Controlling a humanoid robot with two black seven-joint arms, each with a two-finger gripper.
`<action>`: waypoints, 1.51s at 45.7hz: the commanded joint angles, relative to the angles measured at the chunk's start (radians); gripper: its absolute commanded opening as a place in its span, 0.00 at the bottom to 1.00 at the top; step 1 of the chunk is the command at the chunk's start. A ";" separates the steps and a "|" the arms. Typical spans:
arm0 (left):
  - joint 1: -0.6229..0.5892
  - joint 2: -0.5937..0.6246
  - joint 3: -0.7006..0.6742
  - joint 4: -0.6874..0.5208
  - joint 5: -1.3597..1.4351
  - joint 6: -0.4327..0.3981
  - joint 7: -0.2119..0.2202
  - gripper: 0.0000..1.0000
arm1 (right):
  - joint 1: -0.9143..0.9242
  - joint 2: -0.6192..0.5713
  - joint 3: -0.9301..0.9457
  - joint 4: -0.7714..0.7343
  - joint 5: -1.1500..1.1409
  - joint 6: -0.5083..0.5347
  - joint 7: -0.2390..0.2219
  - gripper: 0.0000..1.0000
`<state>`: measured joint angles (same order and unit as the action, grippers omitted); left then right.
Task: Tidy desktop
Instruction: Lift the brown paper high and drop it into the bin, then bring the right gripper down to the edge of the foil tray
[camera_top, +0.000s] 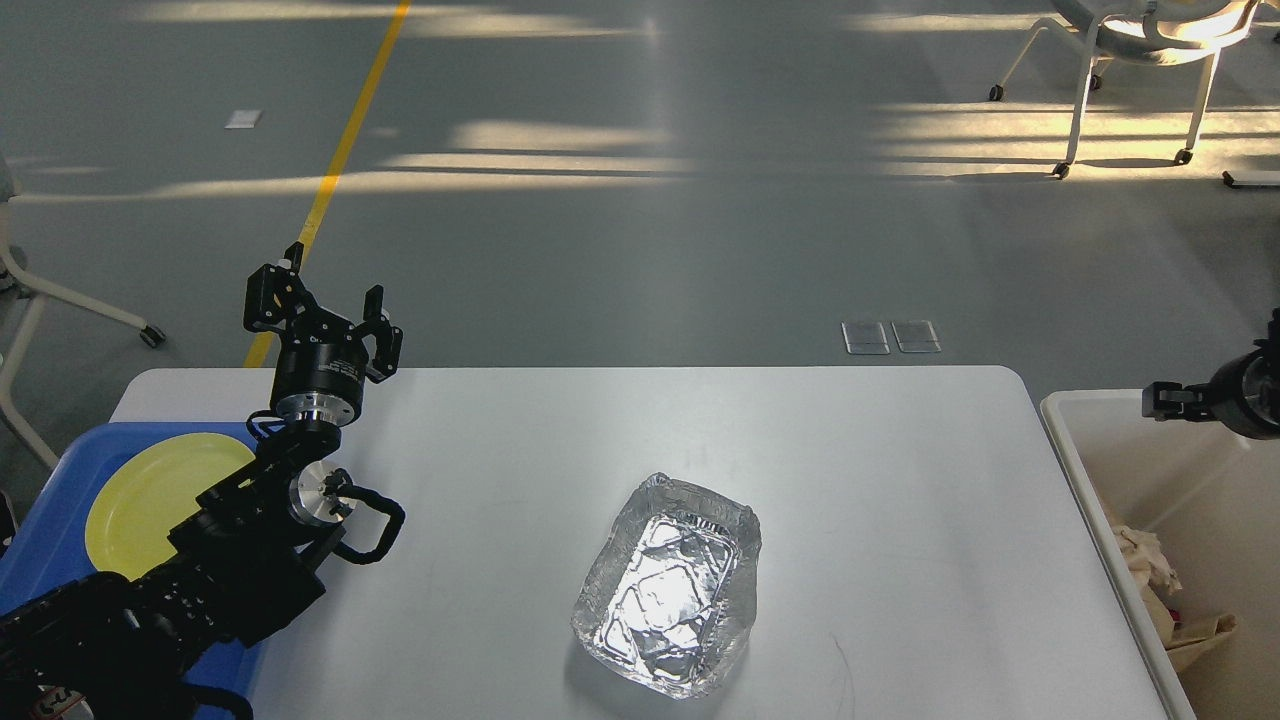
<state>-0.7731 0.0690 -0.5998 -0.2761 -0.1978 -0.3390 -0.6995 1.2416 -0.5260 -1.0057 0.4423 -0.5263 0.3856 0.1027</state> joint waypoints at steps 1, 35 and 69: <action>0.000 0.000 0.000 0.000 0.000 0.000 0.000 0.97 | 0.056 0.009 0.012 0.003 0.092 0.001 -0.001 1.00; 0.000 0.000 0.000 0.000 0.000 0.000 0.000 0.97 | 0.835 0.000 0.019 0.535 0.443 0.466 -0.014 1.00; 0.000 0.000 0.000 0.000 0.000 0.000 0.000 0.97 | 1.234 0.061 0.254 0.575 0.457 0.574 -0.023 1.00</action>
<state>-0.7731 0.0691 -0.5998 -0.2761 -0.1978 -0.3390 -0.6995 2.5211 -0.4885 -0.7473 1.0153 -0.0658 0.9600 0.0832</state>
